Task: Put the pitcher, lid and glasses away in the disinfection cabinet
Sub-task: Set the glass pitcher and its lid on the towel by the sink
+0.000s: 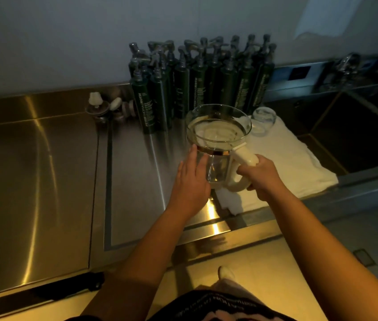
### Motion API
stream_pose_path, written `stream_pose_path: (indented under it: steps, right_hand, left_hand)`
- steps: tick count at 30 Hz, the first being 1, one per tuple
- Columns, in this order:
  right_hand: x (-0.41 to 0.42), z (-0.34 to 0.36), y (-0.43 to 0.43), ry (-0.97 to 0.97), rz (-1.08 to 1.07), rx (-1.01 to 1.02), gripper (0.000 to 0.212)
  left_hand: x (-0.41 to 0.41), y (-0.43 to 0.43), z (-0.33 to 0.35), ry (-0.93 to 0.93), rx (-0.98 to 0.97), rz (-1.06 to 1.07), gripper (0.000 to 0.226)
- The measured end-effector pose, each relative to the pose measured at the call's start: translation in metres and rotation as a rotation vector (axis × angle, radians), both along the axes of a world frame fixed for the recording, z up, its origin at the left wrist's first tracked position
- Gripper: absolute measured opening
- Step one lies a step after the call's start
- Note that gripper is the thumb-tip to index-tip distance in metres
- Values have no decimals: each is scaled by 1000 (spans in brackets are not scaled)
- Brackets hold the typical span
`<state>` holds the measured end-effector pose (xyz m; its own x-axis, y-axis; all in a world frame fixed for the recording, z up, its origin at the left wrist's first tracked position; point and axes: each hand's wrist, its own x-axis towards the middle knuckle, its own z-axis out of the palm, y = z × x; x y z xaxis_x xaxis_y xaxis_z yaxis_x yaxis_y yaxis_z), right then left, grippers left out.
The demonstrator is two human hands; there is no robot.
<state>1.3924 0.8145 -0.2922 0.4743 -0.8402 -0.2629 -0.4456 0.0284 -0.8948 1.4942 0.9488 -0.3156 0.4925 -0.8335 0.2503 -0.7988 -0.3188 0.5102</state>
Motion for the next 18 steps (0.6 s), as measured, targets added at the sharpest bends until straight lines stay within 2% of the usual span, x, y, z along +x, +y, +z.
stream_pose_path:
  steps: [10, 13, 18]
  right_hand:
    - [-27, -11, 8, 6, -82, 100, 42]
    - [-29, -10, 6, -2, -77, 123, 35]
    - [-32, -8, -1, 34, -46, 95, 33]
  left_hand:
    - [-14, -14, -6, 5, -5, -43, 59]
    - [-14, -19, -6, -2, -34, -47, 57]
    - [-14, -25, -11, -25, -65, -69, 56]
